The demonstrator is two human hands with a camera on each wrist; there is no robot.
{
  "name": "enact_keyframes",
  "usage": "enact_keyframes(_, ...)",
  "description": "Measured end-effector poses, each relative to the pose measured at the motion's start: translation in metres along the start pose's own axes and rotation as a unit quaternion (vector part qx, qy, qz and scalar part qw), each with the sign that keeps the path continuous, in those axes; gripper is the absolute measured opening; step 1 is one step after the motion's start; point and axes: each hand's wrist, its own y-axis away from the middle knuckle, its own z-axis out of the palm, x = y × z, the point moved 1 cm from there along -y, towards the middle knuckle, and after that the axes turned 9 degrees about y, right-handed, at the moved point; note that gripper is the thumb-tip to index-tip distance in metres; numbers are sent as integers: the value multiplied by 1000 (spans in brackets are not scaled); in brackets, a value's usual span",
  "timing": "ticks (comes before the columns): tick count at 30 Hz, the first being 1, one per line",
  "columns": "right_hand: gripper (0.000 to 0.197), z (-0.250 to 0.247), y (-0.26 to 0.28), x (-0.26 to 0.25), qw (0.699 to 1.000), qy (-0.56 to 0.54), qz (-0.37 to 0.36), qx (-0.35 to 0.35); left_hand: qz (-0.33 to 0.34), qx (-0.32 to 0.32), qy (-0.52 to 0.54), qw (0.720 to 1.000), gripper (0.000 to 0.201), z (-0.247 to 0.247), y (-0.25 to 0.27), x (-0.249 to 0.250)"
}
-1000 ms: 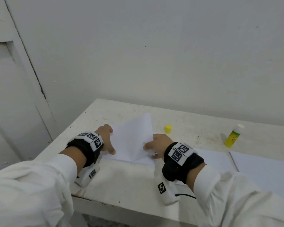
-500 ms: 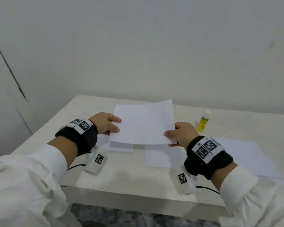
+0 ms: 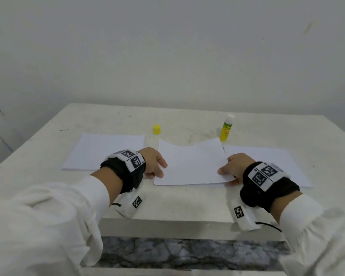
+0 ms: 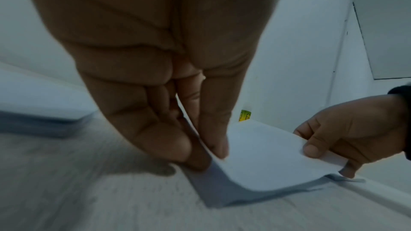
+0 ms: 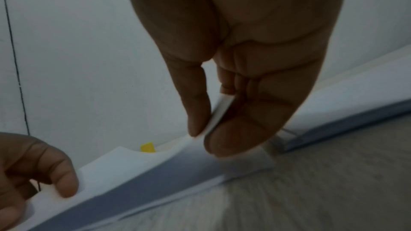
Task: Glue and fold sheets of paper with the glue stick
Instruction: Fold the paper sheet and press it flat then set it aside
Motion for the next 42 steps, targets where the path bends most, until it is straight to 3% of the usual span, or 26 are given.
enact_keyframes(14,21,3,-2,-3,999,23,45,-18,-1,19,-2,1000,11,1,1,-1)
enact_keyframes(22,21,2,-2,-2,998,41,35,-16,-2,15,11,1000,16,2,-2,-3)
enact_keyframes(37,21,3,-10,1,998,45,40,-12,-5,6,-69,998,21,2,-3,0)
enact_keyframes(42,25,3,-12,-1,993,119,3,15,-2,9,-95,995,24,4,-5,1)
